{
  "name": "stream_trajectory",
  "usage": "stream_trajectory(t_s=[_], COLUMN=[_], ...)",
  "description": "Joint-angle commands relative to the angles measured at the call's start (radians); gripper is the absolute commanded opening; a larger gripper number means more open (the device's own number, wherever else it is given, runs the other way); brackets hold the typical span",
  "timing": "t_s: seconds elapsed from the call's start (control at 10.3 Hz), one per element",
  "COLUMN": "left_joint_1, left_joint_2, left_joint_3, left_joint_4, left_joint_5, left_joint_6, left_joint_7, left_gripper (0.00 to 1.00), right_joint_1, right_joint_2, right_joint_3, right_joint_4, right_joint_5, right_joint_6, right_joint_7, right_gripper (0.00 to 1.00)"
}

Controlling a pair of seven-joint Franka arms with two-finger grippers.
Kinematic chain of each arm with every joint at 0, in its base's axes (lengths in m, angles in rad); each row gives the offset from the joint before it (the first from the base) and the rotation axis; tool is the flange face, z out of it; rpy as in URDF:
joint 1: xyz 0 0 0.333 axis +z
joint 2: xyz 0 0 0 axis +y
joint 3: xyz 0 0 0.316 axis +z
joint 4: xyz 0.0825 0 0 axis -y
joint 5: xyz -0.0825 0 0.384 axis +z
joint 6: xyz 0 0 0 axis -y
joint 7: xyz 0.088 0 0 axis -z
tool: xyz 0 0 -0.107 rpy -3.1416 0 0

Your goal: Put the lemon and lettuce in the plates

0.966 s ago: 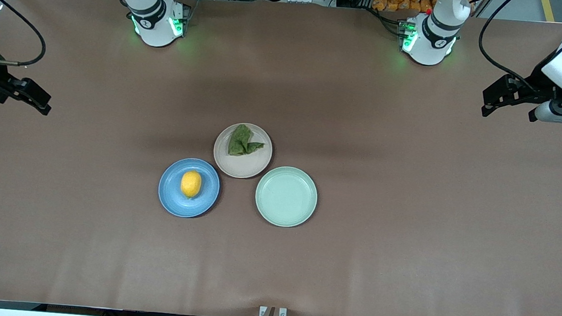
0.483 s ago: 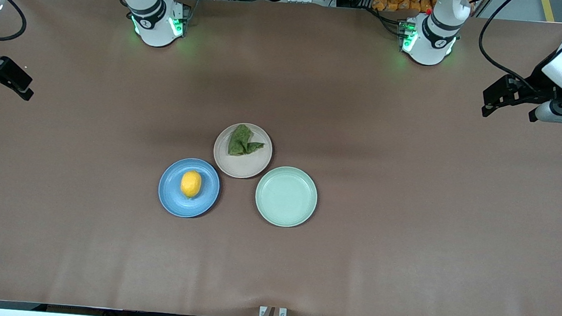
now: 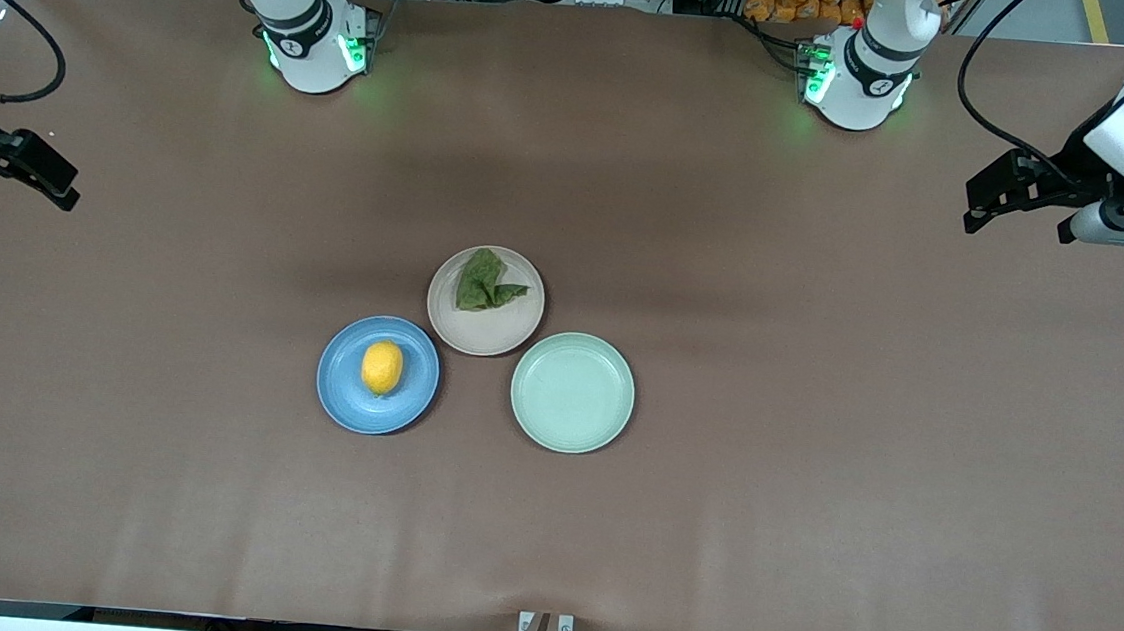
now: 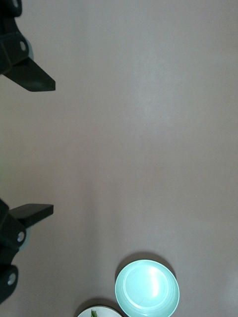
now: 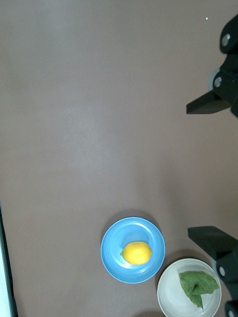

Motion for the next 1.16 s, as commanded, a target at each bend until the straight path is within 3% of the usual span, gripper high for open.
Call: stream_trajectory(t_s=[0.0,1.06], left_joint_1=[0.006,0.006], left_joint_2=[-0.002,-0.004], left_joint_3=[-0.006,-0.007], left_joint_4=[0.001,0.0], left_joint_5=[0.004,0.002], left_joint_6=[0.007,0.007], left_joint_7=[-0.018,-0.018], left_gripper=[1.0,1.0], right_joint_1=[-0.011,-0.009], right_joint_2=[0.008,0.003], right_joint_3=[0.005,0.005], right_joint_4=[0.021,0.027], right_joint_5=[0.03,0.059], right_joint_6=[-0.032,-0.064], right_joint_7=[-0.004,0.005], right_gripper=[1.0,1.0])
